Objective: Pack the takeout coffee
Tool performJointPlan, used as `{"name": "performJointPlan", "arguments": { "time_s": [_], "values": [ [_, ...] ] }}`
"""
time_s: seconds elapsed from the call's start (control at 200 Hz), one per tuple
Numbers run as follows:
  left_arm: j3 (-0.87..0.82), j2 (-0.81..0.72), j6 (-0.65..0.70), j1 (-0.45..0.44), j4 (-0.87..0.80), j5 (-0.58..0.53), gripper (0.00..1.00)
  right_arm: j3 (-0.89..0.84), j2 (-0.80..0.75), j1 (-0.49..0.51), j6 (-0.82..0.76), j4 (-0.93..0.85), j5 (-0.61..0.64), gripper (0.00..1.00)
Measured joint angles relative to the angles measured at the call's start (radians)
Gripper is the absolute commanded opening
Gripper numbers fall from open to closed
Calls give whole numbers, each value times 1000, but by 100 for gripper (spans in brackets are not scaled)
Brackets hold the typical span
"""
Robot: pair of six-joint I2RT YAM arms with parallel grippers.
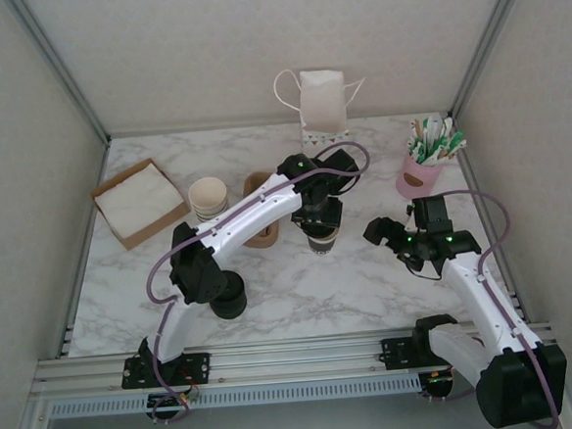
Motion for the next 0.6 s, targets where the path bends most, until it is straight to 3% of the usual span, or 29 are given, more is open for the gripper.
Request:
{"name": "performJointPlan", "arguments": {
  "time_s": [0.596],
  "values": [
    [1, 51, 13, -3, 22, 15, 51, -23, 6, -13, 0, 23, -29, 99]
  ]
}}
